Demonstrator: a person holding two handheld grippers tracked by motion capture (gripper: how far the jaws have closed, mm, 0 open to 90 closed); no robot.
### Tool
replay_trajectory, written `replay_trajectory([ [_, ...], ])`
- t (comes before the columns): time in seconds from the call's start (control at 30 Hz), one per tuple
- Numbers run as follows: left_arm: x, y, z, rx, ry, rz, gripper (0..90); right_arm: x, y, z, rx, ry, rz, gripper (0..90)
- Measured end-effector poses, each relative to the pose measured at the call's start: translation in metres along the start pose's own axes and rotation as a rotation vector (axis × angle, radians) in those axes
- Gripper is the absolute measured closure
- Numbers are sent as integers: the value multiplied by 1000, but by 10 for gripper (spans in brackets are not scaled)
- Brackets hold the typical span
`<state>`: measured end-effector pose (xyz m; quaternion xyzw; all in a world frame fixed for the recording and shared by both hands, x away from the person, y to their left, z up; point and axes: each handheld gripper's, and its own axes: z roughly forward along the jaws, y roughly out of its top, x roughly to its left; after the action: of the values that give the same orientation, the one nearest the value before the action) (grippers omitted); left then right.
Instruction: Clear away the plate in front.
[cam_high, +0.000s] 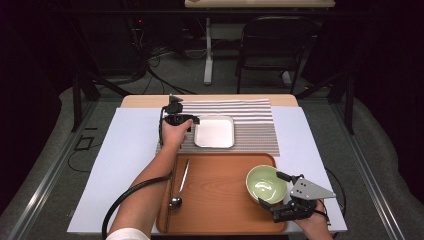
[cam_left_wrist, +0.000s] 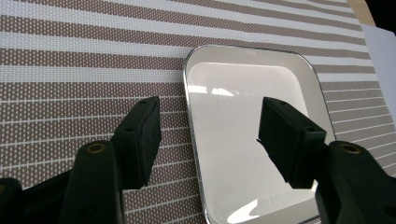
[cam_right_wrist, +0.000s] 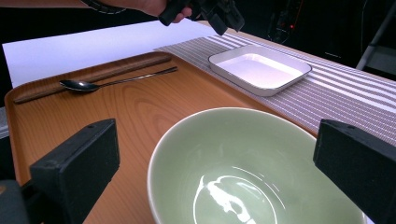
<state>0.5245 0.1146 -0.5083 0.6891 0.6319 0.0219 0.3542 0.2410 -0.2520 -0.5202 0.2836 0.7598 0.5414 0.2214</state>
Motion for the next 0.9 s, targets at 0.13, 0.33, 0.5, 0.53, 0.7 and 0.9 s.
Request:
replay_trajectory([
  [0.13,3,-2,7,15,6,1,428,0,0,0,-2,0,1,2],
  [0.33,7,-7,17,34,3,4,483,0,0,0,-2,2,-1,2],
  [0.5,7,-9,24,35,12,35,525,0,0,0,-2,3,0,2],
  [0.53,7,-10,26,31,9,39,536,0,0,0,-2,3,0,2],
  [0.7,7,-10,30,13,-5,46,580,1,0,0,-1,5,-1,2],
  [0.9,8,-11,34,27,6,-9,683,1,0,0,-1,5,0,2],
])
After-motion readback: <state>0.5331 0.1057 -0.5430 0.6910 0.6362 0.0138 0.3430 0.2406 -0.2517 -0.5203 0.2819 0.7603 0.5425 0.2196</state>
